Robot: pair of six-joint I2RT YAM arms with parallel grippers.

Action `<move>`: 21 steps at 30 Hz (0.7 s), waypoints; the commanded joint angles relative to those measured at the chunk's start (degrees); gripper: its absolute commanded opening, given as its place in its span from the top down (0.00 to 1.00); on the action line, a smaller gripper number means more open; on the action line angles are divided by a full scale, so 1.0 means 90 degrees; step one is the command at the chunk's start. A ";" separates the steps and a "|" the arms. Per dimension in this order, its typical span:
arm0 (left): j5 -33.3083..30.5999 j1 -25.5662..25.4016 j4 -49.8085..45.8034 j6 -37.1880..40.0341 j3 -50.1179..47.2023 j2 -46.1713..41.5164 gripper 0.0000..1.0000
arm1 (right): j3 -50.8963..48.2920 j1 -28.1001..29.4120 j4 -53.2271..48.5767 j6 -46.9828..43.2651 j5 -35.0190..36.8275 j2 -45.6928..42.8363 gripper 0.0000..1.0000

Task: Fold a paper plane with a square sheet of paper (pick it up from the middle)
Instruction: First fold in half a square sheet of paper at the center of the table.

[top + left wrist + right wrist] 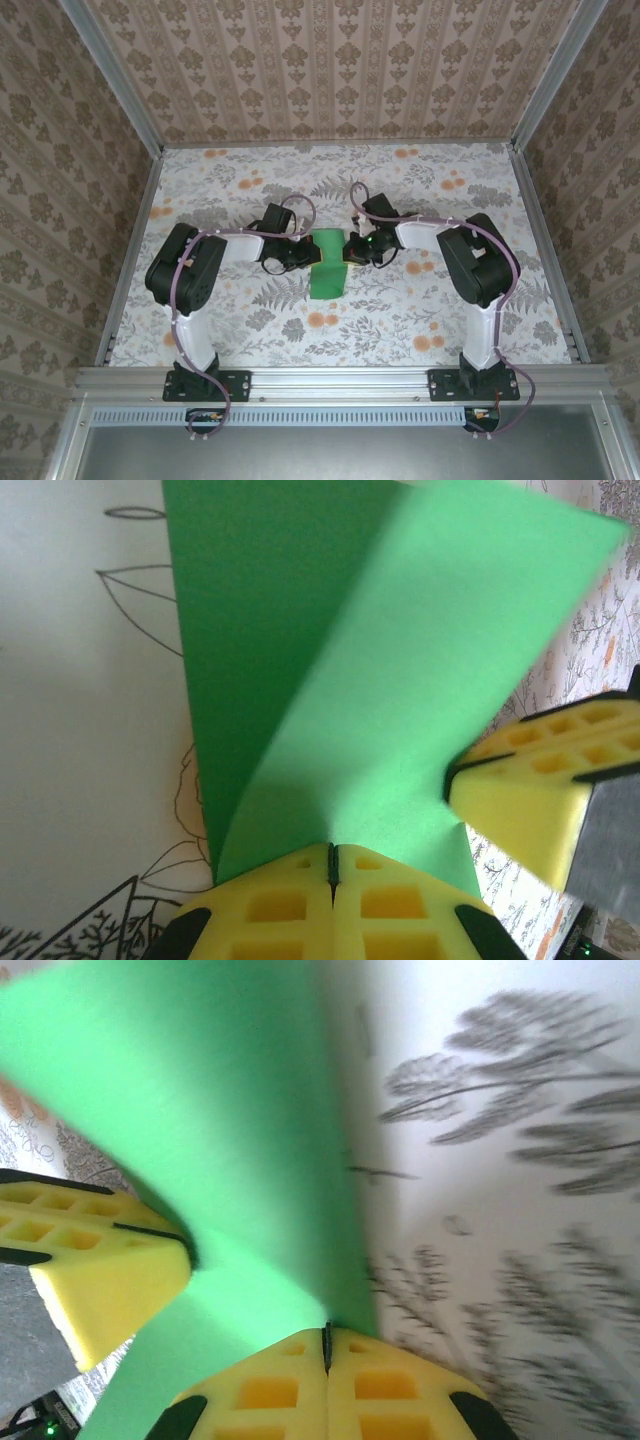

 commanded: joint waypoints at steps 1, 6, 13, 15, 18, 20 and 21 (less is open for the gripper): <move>-0.1321 0.0079 -0.1326 0.0196 -0.0473 0.0776 1.00 | 0.0018 -0.0195 -0.0673 -0.0485 0.0261 -0.0273 1.00; -0.1299 0.0070 -0.1274 0.0147 -0.0493 0.0741 1.00 | -0.0065 -0.0053 -0.0159 0.0039 0.0004 -0.0620 1.00; -0.1279 0.0060 -0.1262 0.0125 -0.0465 0.0785 1.00 | 0.0614 0.0446 0.0305 0.0501 -0.0185 0.0117 1.00; -0.1289 0.0065 -0.1262 0.0098 -0.0476 0.0777 1.00 | 0.0873 0.0508 0.0318 0.0557 -0.0164 0.0364 1.00; -0.1289 0.0059 -0.1239 0.0074 -0.0505 0.0766 1.00 | 0.0971 0.0470 0.0426 0.0626 -0.0123 0.0575 1.00; -0.1290 0.0057 -0.1224 0.0059 -0.0531 0.0759 1.00 | 0.0948 0.0400 0.0407 0.0592 -0.0096 0.0631 1.00; -0.1285 0.0053 -0.1216 0.0059 -0.0540 0.0771 1.00 | 0.0915 0.0353 0.0408 0.0569 -0.0072 0.0657 1.00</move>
